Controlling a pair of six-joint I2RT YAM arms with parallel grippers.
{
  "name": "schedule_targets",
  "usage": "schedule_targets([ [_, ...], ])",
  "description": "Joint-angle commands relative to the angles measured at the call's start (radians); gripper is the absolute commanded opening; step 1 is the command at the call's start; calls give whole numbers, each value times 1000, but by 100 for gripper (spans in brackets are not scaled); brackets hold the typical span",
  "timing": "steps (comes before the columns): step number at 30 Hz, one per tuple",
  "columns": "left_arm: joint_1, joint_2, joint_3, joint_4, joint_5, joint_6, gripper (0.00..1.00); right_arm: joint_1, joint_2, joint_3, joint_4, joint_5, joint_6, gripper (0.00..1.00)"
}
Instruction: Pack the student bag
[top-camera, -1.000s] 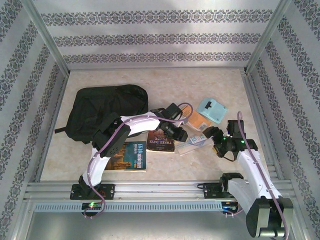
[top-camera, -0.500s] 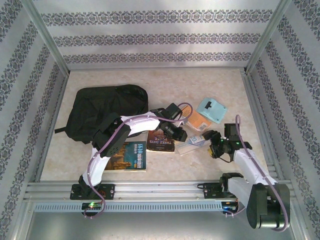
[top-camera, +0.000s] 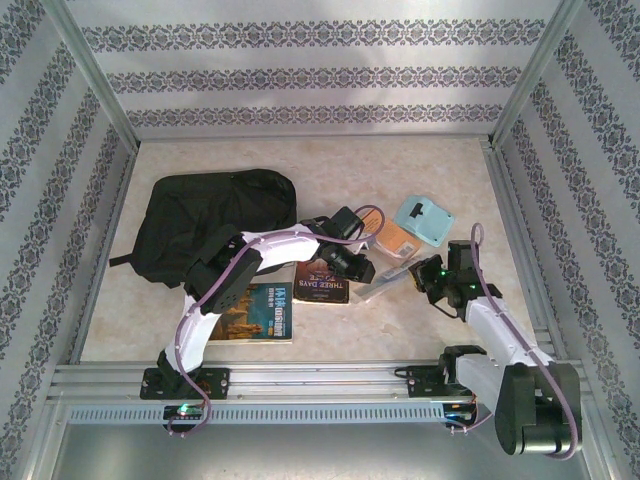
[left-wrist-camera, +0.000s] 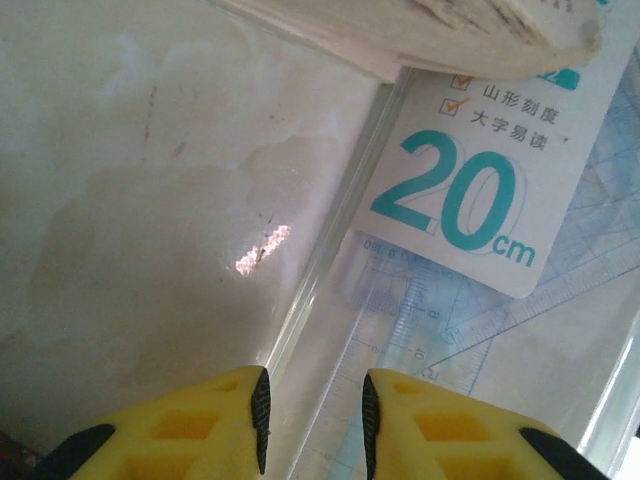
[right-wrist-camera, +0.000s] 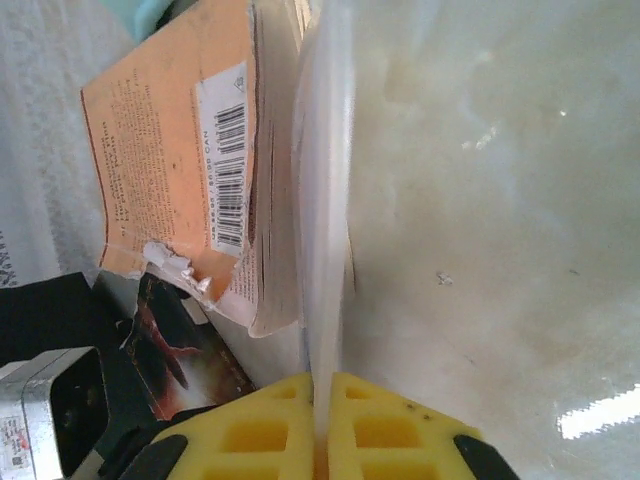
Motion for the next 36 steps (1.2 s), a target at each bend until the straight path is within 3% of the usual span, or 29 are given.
schedule_targets([
  [1, 18, -19, -28, 47, 42, -50, 34, 11, -10, 28, -45, 40, -18, 3],
  [4, 31, -75, -54, 68, 51, -81, 40, 18, -17, 71, -154, 67, -55, 0],
  [8, 46, -186, -85, 49, 41, -87, 50, 96, -56, 205, -371, 199, -131, 0],
  [16, 130, -393, -161, 27, 21, -92, 62, 238, -117, 376, -436, 313, -189, 0],
  [20, 199, -459, -193, 37, 43, -73, 66, 256, -44, 441, -233, 139, -288, 0],
  [23, 255, -486, -233, 102, 120, -98, 69, 288, 66, 536, -145, -11, -389, 0],
  [28, 318, -551, -345, 364, 289, -227, 77, 311, 225, 620, 78, -310, -380, 0],
  [36, 373, -593, -498, 799, 429, -498, 79, 322, 336, 650, 302, -499, -302, 0],
])
